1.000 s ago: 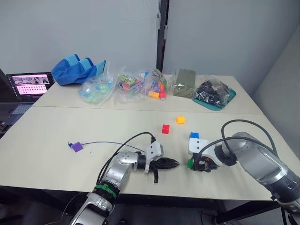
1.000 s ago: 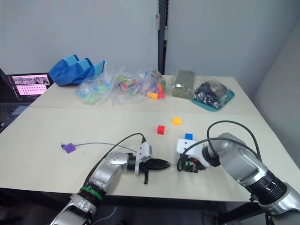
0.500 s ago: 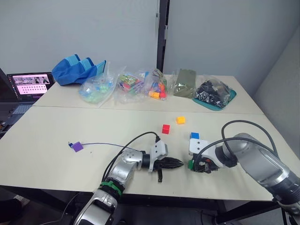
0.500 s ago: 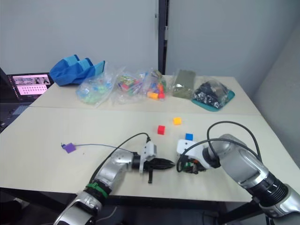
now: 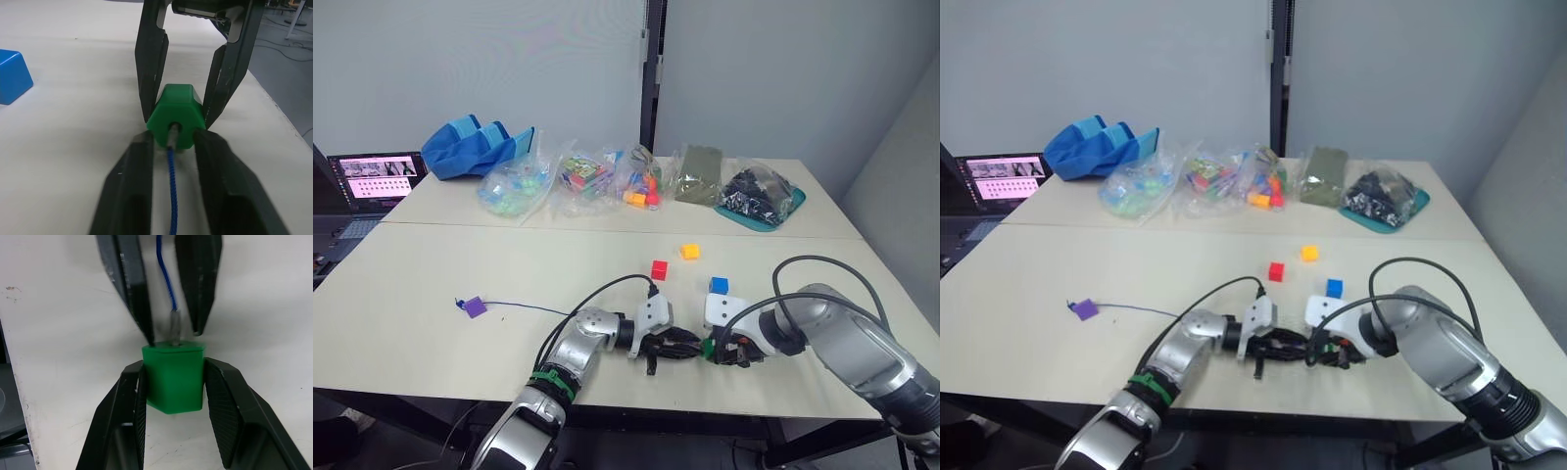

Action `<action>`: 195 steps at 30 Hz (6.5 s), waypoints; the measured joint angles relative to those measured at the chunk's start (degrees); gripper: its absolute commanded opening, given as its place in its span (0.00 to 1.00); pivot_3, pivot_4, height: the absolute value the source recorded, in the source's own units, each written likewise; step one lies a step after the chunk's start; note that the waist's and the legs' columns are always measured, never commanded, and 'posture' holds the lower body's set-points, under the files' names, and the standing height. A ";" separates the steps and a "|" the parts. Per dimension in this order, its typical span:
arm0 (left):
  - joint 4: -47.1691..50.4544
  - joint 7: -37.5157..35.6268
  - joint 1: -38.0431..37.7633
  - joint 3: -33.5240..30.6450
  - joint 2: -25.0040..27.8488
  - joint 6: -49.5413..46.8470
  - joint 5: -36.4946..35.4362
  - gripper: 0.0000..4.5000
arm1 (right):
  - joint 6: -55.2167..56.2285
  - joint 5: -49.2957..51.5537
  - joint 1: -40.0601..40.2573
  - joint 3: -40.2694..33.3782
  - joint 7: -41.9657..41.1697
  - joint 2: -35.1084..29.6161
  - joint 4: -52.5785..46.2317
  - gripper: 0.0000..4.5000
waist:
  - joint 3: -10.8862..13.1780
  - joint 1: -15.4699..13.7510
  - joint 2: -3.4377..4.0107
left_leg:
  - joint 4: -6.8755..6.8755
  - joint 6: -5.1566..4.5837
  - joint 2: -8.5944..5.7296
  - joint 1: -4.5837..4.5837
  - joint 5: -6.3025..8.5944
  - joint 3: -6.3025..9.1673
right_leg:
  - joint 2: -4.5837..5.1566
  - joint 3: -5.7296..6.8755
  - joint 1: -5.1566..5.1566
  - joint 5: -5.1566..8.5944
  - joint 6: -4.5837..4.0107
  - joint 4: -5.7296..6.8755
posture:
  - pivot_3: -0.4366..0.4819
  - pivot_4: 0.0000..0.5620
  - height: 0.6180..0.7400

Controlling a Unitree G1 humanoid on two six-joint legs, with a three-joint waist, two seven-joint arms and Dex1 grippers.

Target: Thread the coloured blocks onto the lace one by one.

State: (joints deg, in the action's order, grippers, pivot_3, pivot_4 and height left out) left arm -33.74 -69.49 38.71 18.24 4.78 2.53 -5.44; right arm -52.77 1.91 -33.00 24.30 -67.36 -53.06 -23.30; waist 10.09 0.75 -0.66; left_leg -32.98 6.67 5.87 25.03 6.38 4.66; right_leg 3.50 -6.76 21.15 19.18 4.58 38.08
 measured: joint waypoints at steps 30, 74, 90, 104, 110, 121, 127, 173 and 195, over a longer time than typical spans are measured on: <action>6.54 -0.19 -0.79 1.16 6.62 -5.33 0.43 0.00 | 4.38 -0.01 0.25 0.06 -0.21 0.87 1.62 0.27 | -0.01 0.48 0.01 | 0.03 0.00 0.01 -0.05 0.00 0.00 | -0.01 -0.01 -0.01 0.00 -0.01 0.02 | 0.48 0.27 1.00; -3.87 -0.15 4.60 4.27 -2.00 1.72 3.17 0.80 | -7.55 11.76 12.64 -14.79 7.10 -9.05 -7.89 1.00 | 0.01 0.18 -0.01 | -0.01 -0.02 -0.01 0.04 0.01 0.00 | 0.00 -0.03 0.03 -0.01 0.00 -0.01 | 0.48 0.27 1.00; -8.38 -0.45 7.13 4.03 -2.23 5.15 4.79 0.29 | 4.68 9.99 14.81 -11.36 11.12 -5.91 -1.94 0.67 | 0.00 0.16 -0.01 | -0.02 -0.01 -0.01 0.02 0.00 0.00 | 0.00 -0.02 0.00 -0.01 0.01 0.00 | 0.48 0.27 1.00; -9.77 1.31 7.12 3.45 -1.49 7.31 5.51 0.29 | 10.14 9.31 16.09 -11.50 11.72 -4.13 0.52 0.00 | -0.02 0.32 -0.04 | -0.02 -0.01 -0.01 -0.17 0.00 0.00 | 0.00 -0.04 -0.15 -0.07 0.07 0.00 | 0.48 0.27 1.00; -7.34 2.15 6.07 -0.40 2.95 4.56 3.42 0.29 | 12.97 7.97 13.51 -10.30 10.94 -3.69 4.40 0.00 | -0.02 1.22 -0.04 | 0.03 0.00 0.00 -0.22 -0.01 0.00 | -0.02 -0.06 -0.15 -0.08 0.06 0.05 | 0.48 0.27 1.00; 3.76 -1.52 -0.42 -9.38 24.08 -4.41 -0.81 0.29 | 16.45 4.98 7.83 -7.25 7.63 -1.53 10.57 0.00 | -0.02 1.89 -0.04 | 0.10 0.01 0.02 -0.28 -0.02 0.00 | -0.02 -0.06 -0.16 -0.08 0.05 0.04 | 0.48 0.27 1.00; 9.27 -4.52 -6.59 -12.79 37.52 -6.97 -1.69 0.29 | 17.58 3.60 6.23 -6.62 6.33 0.51 12.64 0.00 | -0.01 2.49 -0.15 | 0.22 0.01 0.12 -0.38 -0.01 -0.03 | -0.08 -0.07 -0.15 -0.07 -0.02 0.08 | 0.48 0.27 1.00; 22.96 -10.15 -0.22 -11.53 28.36 -17.85 -13.85 0.99 | 12.50 2.33 8.15 -9.03 5.68 3.25 8.31 0.00 | -0.09 1.35 -0.42 | 0.13 0.00 0.13 -0.22 0.01 -0.10 | -0.08 -0.09 -0.06 -0.08 -0.03 0.08 | 0.48 0.27 1.00; -1.60 -3.93 2.70 1.08 4.05 -0.98 -1.36 0.53 | 6.80 4.00 6.18 -4.87 4.45 2.31 2.82 0.00 | -0.07 1.51 -0.41 | 0.06 -0.03 0.08 -0.08 0.02 -0.06 | -0.07 -0.08 0.01 -0.09 -0.02 0.03 | 0.48 0.27 1.00</action>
State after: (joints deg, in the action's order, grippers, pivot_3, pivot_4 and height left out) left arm -35.34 -73.42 41.41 19.32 8.82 1.55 -6.80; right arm -45.97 5.91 -26.82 19.43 -62.92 -50.75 -20.48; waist 10.02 2.26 -1.08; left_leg -32.92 6.64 5.96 24.96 6.40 4.60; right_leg 3.43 -6.83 21.16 19.09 4.56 38.11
